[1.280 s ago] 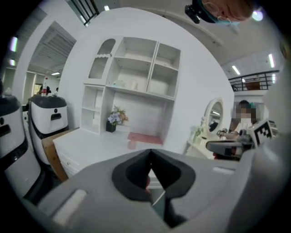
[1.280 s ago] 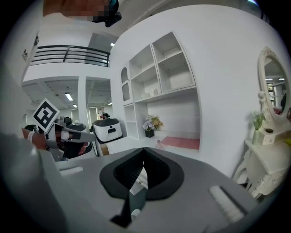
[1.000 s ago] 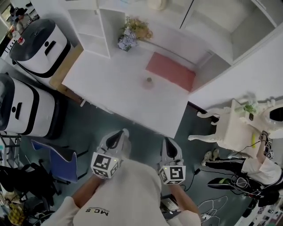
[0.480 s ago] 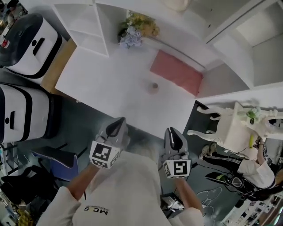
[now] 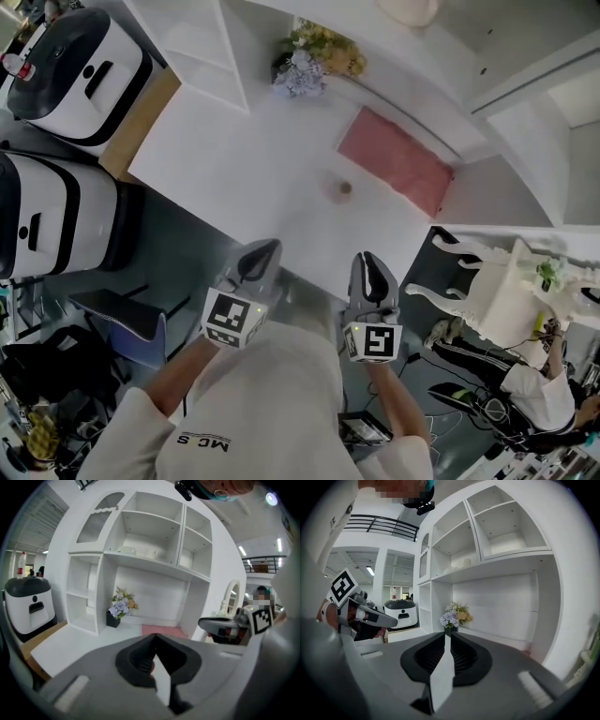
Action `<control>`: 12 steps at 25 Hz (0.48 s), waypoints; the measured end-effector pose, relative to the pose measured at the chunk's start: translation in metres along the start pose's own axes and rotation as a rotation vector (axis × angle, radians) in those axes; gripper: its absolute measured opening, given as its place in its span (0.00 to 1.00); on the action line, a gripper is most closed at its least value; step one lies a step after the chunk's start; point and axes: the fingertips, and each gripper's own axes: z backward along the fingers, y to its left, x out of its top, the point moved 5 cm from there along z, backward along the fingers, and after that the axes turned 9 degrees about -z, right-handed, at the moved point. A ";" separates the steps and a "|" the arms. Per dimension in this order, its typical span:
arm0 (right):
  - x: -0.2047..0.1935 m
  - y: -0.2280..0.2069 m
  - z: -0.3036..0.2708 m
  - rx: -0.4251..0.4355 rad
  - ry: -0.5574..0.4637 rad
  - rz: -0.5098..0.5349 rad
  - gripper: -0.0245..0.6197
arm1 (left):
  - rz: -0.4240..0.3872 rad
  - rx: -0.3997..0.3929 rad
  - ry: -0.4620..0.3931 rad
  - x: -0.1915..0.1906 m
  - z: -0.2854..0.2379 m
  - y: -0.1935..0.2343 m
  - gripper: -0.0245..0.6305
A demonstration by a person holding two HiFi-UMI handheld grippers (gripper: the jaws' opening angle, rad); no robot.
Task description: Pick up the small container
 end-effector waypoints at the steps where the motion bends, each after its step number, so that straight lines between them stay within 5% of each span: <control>1: -0.002 -0.004 -0.004 0.003 0.000 -0.001 0.10 | 0.003 0.003 0.009 -0.003 -0.005 0.000 0.04; 8: -0.023 -0.027 -0.043 0.007 -0.006 -0.020 0.10 | 0.010 0.036 0.019 -0.014 -0.032 0.001 0.04; 12: -0.037 -0.035 -0.069 0.026 0.026 -0.039 0.22 | 0.049 0.046 0.039 -0.017 -0.049 0.002 0.04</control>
